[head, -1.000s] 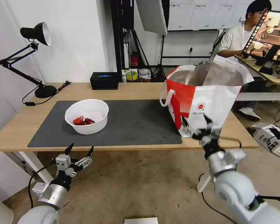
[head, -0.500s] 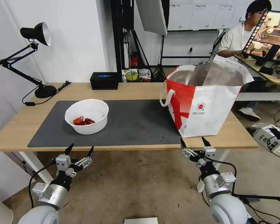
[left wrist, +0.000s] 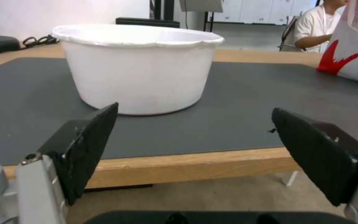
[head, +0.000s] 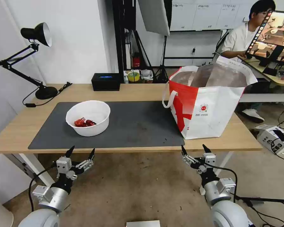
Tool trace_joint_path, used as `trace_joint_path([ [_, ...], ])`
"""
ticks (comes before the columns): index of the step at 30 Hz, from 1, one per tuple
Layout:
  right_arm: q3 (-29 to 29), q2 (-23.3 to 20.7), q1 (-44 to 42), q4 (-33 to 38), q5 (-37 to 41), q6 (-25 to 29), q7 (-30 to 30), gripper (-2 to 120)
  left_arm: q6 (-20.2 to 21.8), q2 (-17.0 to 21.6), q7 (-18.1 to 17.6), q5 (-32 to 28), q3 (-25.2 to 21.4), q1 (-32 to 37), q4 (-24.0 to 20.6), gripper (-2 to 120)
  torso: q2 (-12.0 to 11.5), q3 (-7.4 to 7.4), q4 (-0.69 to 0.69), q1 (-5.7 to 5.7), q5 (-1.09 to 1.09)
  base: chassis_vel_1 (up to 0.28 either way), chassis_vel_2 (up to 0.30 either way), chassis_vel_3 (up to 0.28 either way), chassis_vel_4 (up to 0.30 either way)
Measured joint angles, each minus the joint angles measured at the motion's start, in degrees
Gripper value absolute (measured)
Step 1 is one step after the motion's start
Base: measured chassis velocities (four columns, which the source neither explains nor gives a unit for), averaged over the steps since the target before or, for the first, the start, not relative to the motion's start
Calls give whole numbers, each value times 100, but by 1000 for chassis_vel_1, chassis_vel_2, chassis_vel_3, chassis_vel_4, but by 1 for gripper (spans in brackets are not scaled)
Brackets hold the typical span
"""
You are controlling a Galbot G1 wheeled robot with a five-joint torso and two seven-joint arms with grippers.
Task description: Pick up the trash from the table and place it into the takeout bag.
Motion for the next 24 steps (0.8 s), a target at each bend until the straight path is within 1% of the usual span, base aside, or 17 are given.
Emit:
trace_joint_path([
  [8, 0, -5, 4, 11, 0, -14, 3, 100, -7, 45, 0, -45, -41, -11, 29, 100, 0, 0, 0, 0, 0, 0, 0, 0, 0],
  [12, 0, -6, 7, 13, 2, -15, 5, 100, 38, 198, -52, -223, -126, -138, -17, 100, 0, 0, 0, 0, 0, 0, 0, 0, 0],
  [15, 1, -8, 8, 15, 2, -17, 6, 100, 175, 440, -199, -516, -302, -248, -126, 100, 0, 0, 0, 1, 0, 0, 0, 0, 0],
  [16, 1, -8, 8, 15, 2, -17, 6, 100, 175, 440, -199, -516, -302, -248, -126, 100, 0, 0, 0, 1, 0, 0, 0, 0, 0],
  [18, 1, -8, 9, 16, 3, -18, 6, 100, 327, 608, -326, -724, -345, -387, -168, 100, 0, 0, 1, 0, -1, 0, 0, 0, 0],
  [19, 1, -8, 9, 16, 3, -18, 6, 100, 399, 693, -386, -822, -346, -460, -175, 100, 0, 0, 0, 0, -1, 0, 0, 0, 0],
  [20, 1, -8, 9, 16, 3, -18, 6, 100, 399, 693, -386, -822, -346, -460, -175, 100, 0, 0, 0, 0, -1, 0, 0, 0, 0],
  [22, 2, -8, 10, 17, 5, -18, 6, 100, 583, 942, -469, -1024, -387, -589, -179, 100, 0, 0, -1, 1, -1, 0, 0, 0, 0],
  [23, 2, -8, 10, 17, 5, -18, 6, 100, 583, 942, -469, -1024, -387, -589, -179, 100, 0, 0, -1, 1, -1, 0, 0, 0, 0],
  [24, 2, -9, 11, 17, 5, -18, 7, 100, 639, 1081, -506, -1112, -401, -640, -173, 100, 0, 0, 0, 1, -1, 0, 0, 0, 0],
])
